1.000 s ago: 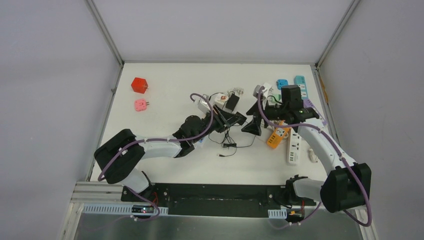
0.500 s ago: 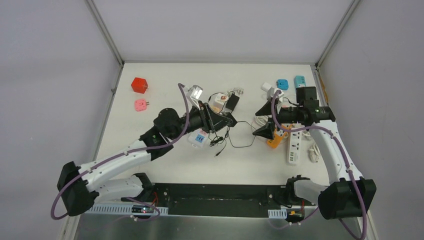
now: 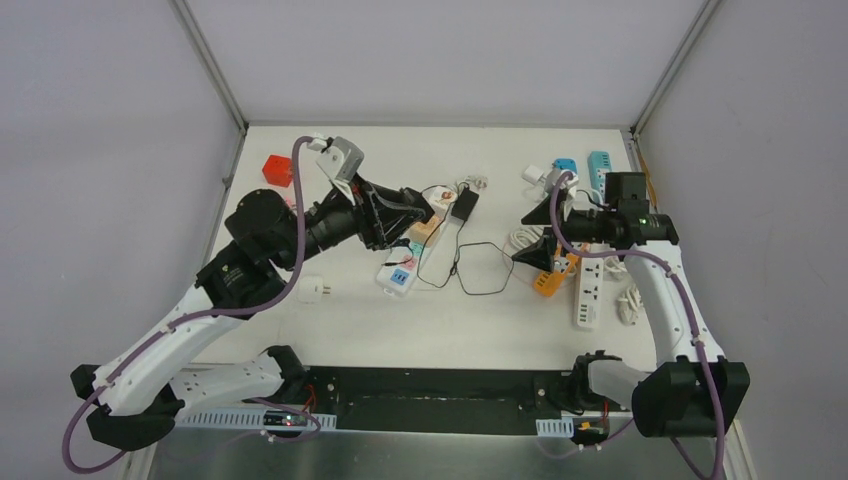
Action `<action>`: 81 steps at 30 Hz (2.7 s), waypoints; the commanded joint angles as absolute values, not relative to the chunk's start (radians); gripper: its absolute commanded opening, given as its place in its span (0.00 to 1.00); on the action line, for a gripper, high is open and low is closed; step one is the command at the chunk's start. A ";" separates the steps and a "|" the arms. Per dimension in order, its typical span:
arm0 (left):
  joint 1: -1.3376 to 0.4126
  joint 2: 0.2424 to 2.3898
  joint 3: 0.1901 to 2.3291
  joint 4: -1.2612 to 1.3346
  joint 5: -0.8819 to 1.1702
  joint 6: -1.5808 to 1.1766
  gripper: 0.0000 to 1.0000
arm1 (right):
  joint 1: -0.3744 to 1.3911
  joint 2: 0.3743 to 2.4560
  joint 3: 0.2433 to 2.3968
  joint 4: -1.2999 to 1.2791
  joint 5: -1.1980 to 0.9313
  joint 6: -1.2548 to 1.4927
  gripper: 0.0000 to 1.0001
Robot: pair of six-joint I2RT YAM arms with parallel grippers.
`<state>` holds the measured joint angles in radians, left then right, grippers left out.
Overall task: Pull the plug off the socket
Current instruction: Place the plug at the corner of the board.
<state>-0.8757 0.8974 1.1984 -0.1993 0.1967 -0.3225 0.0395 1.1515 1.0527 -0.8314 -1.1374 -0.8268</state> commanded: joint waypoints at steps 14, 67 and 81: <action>-0.571 1.003 1.255 -0.299 -0.087 -0.066 0.00 | 0.003 1.202 1.077 -0.808 -1.087 -0.822 1.00; 0.213 1.897 1.326 -0.153 -0.009 -0.526 0.32 | 0.003 1.284 1.083 -0.865 -1.059 -0.893 1.00; 0.222 1.792 1.318 -0.186 -0.012 -0.601 0.68 | 0.003 1.276 1.083 -0.867 -1.057 -0.896 1.00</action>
<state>0.2173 1.8900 1.2953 -0.1822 -0.0174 -0.5758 0.0078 1.2850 1.0550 -0.8669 -1.0512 -0.8665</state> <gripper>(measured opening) 0.671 0.996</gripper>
